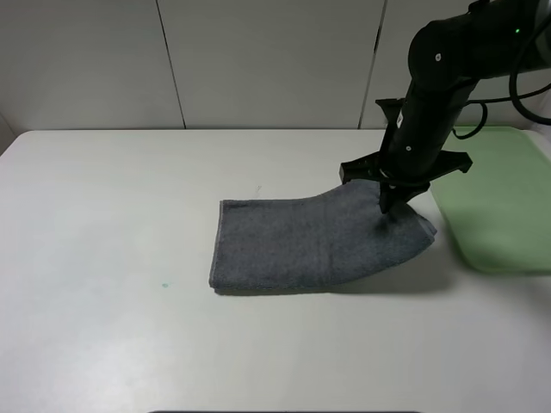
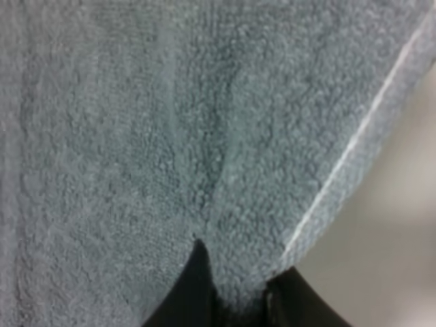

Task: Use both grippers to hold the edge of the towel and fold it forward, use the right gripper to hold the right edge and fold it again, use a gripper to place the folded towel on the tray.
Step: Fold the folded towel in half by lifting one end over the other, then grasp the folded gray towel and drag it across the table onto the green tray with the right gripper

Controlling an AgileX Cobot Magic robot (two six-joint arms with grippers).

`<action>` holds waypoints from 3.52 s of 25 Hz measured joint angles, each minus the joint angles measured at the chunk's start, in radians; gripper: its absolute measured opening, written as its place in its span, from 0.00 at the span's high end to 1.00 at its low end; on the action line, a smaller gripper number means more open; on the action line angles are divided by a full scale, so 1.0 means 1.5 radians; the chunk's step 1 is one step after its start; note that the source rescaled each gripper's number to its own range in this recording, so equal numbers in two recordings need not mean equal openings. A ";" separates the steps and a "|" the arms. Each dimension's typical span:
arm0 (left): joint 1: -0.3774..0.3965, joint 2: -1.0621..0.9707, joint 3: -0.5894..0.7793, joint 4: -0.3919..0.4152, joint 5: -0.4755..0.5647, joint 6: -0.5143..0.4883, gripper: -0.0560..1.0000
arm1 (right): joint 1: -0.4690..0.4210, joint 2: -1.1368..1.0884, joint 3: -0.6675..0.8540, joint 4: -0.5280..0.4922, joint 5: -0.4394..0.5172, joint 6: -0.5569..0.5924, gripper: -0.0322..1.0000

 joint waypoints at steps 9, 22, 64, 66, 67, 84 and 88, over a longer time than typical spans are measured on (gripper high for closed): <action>0.000 0.000 0.000 0.000 0.000 0.001 0.00 | -0.006 -0.007 -0.144 -0.095 0.185 -0.007 0.89; 0.000 0.000 0.000 0.000 0.000 0.001 0.00 | 0.013 0.028 -0.162 -0.060 0.184 -0.017 0.89; 0.000 0.000 0.000 0.000 0.000 0.001 0.00 | 0.143 0.079 -0.162 0.105 0.050 0.050 0.01; 0.000 0.000 0.000 0.000 0.000 0.001 0.00 | 0.143 0.079 -0.162 0.107 0.050 0.050 0.00; 0.000 0.000 0.000 0.000 0.000 0.001 0.00 | 0.143 0.079 -0.162 0.107 0.050 0.050 0.00; 0.000 0.000 0.000 0.000 0.000 0.001 0.00 | 0.143 -0.061 -0.165 0.105 0.212 -0.076 0.00; 0.000 0.000 0.000 0.000 0.000 0.001 0.00 | 0.143 -0.103 -0.164 0.095 0.214 -0.092 0.00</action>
